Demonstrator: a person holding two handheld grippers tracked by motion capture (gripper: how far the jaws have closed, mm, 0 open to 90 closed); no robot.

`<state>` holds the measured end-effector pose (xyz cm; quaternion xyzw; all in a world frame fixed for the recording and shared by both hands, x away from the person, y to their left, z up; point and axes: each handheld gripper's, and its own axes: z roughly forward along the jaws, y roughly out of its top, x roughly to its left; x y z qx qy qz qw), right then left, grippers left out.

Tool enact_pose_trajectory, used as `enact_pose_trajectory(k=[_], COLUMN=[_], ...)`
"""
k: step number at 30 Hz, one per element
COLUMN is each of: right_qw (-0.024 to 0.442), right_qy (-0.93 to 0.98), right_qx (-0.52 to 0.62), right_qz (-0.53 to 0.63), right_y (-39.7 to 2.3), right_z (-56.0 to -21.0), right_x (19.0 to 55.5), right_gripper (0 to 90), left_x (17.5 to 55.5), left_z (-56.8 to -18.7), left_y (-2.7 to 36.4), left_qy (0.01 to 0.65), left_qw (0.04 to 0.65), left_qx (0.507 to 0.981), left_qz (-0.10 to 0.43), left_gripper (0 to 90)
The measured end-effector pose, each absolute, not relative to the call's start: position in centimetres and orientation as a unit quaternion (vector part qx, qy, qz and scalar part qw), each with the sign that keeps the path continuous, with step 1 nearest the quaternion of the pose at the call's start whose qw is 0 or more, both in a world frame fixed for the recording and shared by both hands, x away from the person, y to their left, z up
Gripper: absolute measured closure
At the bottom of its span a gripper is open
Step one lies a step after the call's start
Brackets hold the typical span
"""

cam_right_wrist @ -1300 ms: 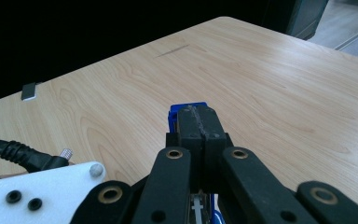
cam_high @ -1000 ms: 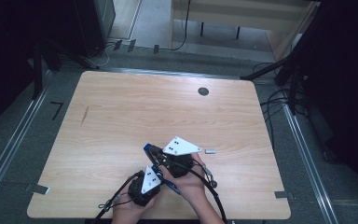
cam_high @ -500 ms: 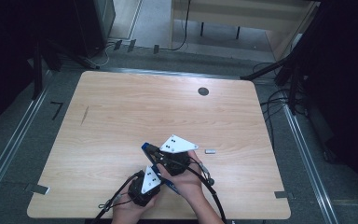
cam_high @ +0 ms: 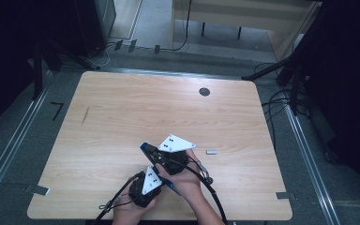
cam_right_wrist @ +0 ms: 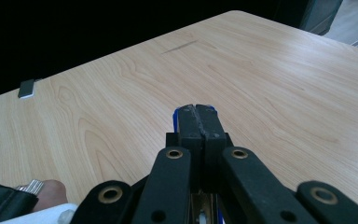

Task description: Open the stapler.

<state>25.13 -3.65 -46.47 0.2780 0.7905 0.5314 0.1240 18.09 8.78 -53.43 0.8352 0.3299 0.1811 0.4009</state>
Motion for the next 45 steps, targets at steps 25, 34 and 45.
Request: enact_pose_trajectory(k=[25, 34, 45], right_qw=[0.111, 0.108, 0.099], right_qy=[0.805, 0.811, 0.827], right_qx=[0.278, 0.28, 0.286], right_qz=[0.513, 0.502, 0.475], right_y=[-2.7, -2.3, -2.0], right_z=[-48.0, -48.6, -49.5], right_x=[26.3, 26.5, 26.9], right_gripper=[90.0, 90.0, 90.0], left_x=[18.1, 18.1, 18.1], left_z=[-53.4, -53.4, -53.4], left_y=[8.8, 8.8, 8.8], left_qy=[0.329, 0.328, 0.329], left_qw=[0.399, 0.399, 0.399], left_qx=[0.837, 0.837, 0.837], left_qz=[0.181, 0.181, 0.181], left_gripper=[90.0, 90.0, 90.0])
